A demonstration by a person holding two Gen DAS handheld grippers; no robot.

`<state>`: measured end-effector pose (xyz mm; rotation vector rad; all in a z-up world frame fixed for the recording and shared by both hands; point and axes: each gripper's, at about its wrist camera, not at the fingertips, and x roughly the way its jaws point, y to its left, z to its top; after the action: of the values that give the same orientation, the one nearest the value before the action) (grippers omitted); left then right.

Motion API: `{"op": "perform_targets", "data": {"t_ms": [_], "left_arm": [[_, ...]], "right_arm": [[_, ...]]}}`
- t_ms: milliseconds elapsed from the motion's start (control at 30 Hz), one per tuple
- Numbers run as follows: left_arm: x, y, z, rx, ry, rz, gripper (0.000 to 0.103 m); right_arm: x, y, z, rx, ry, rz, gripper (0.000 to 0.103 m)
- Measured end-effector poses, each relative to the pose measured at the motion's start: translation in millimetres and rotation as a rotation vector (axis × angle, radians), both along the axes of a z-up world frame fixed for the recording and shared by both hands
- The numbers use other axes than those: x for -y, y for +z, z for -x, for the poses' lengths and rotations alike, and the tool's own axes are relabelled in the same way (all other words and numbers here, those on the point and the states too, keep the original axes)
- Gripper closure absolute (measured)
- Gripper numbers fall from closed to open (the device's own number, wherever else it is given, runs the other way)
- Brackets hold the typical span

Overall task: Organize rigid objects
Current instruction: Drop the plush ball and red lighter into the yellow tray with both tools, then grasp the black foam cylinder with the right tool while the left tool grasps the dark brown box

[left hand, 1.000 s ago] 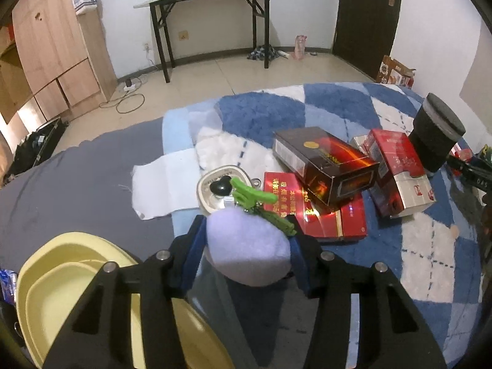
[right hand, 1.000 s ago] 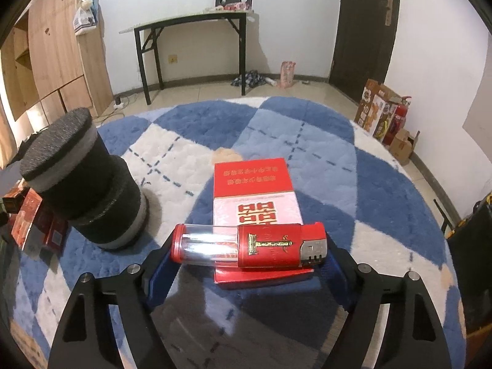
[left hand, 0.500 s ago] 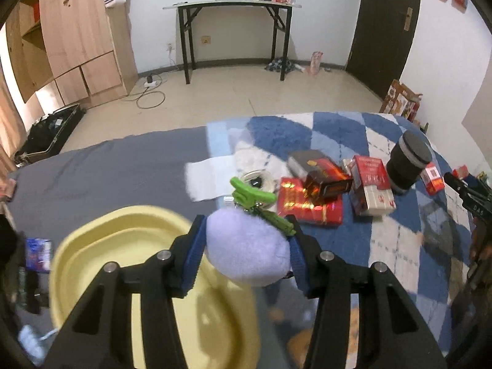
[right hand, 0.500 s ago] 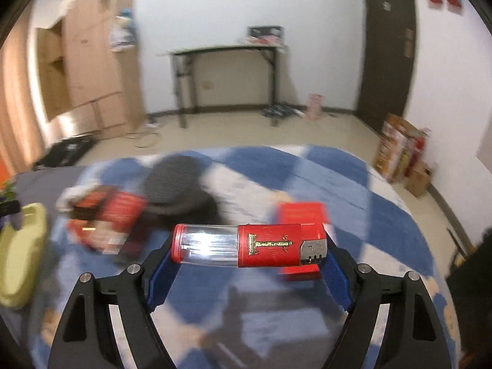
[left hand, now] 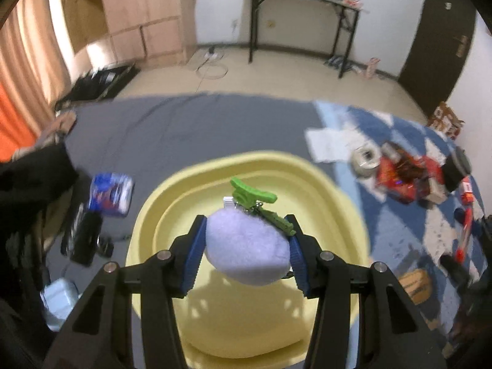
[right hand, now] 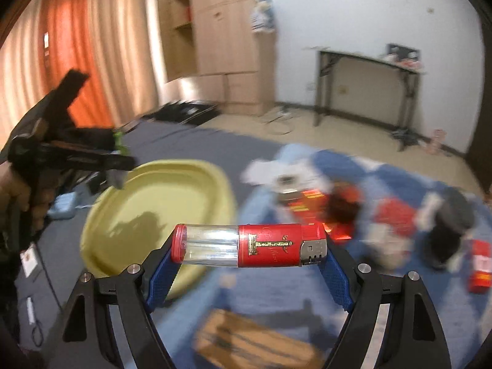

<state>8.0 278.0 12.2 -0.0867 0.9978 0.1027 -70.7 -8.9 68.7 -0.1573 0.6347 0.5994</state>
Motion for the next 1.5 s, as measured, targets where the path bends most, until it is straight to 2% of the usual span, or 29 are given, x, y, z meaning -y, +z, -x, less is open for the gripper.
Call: {"op": "perform_targets", "data": {"t_ms": [100, 233, 367, 467, 633, 700, 767, 800, 833, 867, 933, 1000, 1100, 1200, 1367, 1400, 1500], "left_arm": [[-9.9, -17.0, 1.1, -0.032, 0.015, 0.039, 0.051], [-7.4, -37.5, -5.5, -0.079, 0.002, 0.029, 0.051], [-19.8, -60.7, -16.1, -0.123, 0.053, 0.022, 0.051], [-26.6, -73.2, -20.4, -0.142, 0.107, 0.003, 0.051], [-25.2, -80.9, -23.3, -0.102, 0.133, -0.005, 0.05], [-24.8, -84.5, -25.1, -0.104, 0.148, -0.001, 0.046], [-24.3, -84.4, -26.3, -0.111, 0.153, 0.029, 0.03], [-25.0, -82.4, -26.9, -0.108, 0.157, 0.057, 0.025], [-26.4, -77.8, -27.9, -0.093, 0.16, 0.097, 0.017], [-25.2, -69.9, -27.2, -0.066, 0.16, 0.129, 0.012], [-21.7, -54.1, -28.3, -0.024, 0.152, 0.143, 0.002], [-12.8, -31.9, -28.9, 0.019, 0.139, 0.14, 0.0], [10.6, -3.9, -32.4, 0.035, 0.103, 0.117, 0.0], [50.6, 18.0, -35.4, 0.063, 0.031, 0.096, 0.0], [134.4, 30.6, -51.3, 0.039, -0.113, 0.054, 0.0], [151.9, 29.1, -54.0, 0.033, -0.143, 0.042, 0.0], [202.3, 14.9, -69.7, -0.015, -0.207, 0.006, 0.0]], "right_arm": [[-43.5, -18.6, -1.7, -0.041, 0.062, 0.019, 0.021], [-95.7, -39.7, -0.8, -0.031, 0.145, 0.123, 0.021], [-121.4, -60.1, -14.6, -0.084, 0.17, 0.191, 0.021], [-138.0, -63.2, -12.1, -0.051, 0.199, 0.238, 0.021], [-160.8, -77.5, -18.7, -0.063, 0.245, 0.316, 0.021], [-163.7, -80.0, -24.9, -0.088, 0.244, 0.299, 0.021], [-163.9, -81.4, -32.3, -0.107, 0.231, 0.303, 0.02], [-164.2, -80.2, -33.1, -0.108, 0.228, 0.3, 0.018], [-165.5, -78.0, -35.1, -0.109, 0.219, 0.294, 0.005], [-169.6, -77.9, -35.8, -0.11, 0.219, 0.271, 0.001], [-163.8, -65.4, -34.5, -0.108, 0.216, 0.221, 0.0], [-149.7, -55.3, -27.7, -0.111, 0.18, 0.174, 0.0], [-112.4, -30.3, -22.1, -0.111, 0.132, 0.095, 0.0], [-52.8, -9.4, -27.9, -0.087, 0.025, 0.052, 0.0], [94.3, 12.7, -48.3, -0.016, -0.275, 0.048, 0.0], [128.0, 16.6, -56.7, -0.004, -0.352, 0.051, 0.0], [193.3, 24.3, -74.0, 0.01, -0.484, 0.044, 0.0]]}}
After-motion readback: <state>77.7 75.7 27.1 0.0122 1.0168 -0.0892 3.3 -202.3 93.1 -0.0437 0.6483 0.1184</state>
